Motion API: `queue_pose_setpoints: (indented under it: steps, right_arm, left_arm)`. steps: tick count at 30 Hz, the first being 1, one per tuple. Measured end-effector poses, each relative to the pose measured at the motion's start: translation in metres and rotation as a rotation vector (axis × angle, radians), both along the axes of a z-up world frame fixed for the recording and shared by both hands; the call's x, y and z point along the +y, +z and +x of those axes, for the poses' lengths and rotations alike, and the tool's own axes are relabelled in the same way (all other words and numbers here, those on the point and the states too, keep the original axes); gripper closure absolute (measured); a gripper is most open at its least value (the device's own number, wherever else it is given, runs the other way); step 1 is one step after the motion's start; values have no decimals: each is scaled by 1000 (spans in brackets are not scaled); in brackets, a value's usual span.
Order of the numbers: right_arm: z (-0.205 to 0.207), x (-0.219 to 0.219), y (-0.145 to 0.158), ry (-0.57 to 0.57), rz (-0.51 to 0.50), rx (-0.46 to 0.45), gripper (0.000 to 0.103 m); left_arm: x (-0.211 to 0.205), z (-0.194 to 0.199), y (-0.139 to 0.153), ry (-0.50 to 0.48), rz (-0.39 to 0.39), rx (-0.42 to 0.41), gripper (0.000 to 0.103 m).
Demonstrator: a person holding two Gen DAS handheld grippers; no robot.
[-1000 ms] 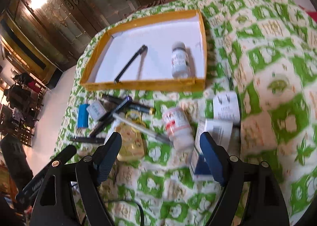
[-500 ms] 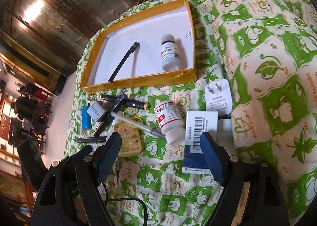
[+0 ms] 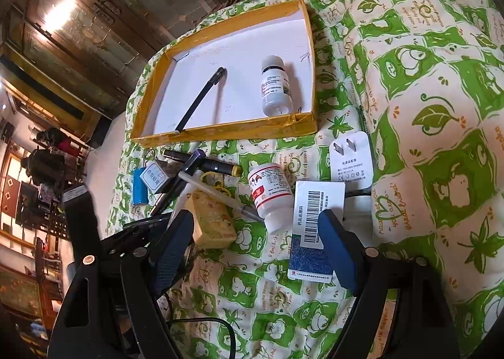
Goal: Organize rigid objects
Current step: 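Grasp the white spray bottle with the left tool while the right tool grasps the yellow cartoon tag, then lift the spray bottle with the left tool while the right tool lifts the yellow tag toward the tray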
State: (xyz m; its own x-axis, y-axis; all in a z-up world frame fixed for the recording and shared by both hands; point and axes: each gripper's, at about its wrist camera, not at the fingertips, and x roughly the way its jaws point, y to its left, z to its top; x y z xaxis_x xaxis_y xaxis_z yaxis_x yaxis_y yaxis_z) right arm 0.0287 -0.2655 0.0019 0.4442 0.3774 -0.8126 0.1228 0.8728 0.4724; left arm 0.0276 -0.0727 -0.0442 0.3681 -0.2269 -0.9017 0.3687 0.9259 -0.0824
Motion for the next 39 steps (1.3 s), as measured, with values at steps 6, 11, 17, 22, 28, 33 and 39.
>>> queue_pose_setpoints:
  steps: [6,11,17,22,28,33,39]
  right_arm:
    - [2,34,0,127,46,-5,40]
    - [17,72,-10,235,-10,13,43]
    - [42,85,-44,237,32,115,43]
    - [47,89,-62,246,1,149,55]
    - [42,94,-61,264,-29,113,60]
    - [34,93,-59,257,-19,111,59]
    - [32,91,-62,243,0,122,59]
  left_arm:
    - [31,-23,6,27,-27,78,76]
    - [53,-30,-4,84,-64,114,76]
    - [45,-24,-10,94,-41,125,76]
    - [34,-17,-16,103,-15,129,76]
    - [33,-3,-22,158,-75,143,75]
    - [37,4,-23,173,-95,146,75]
    - [21,15,-26,158,-55,123,74]
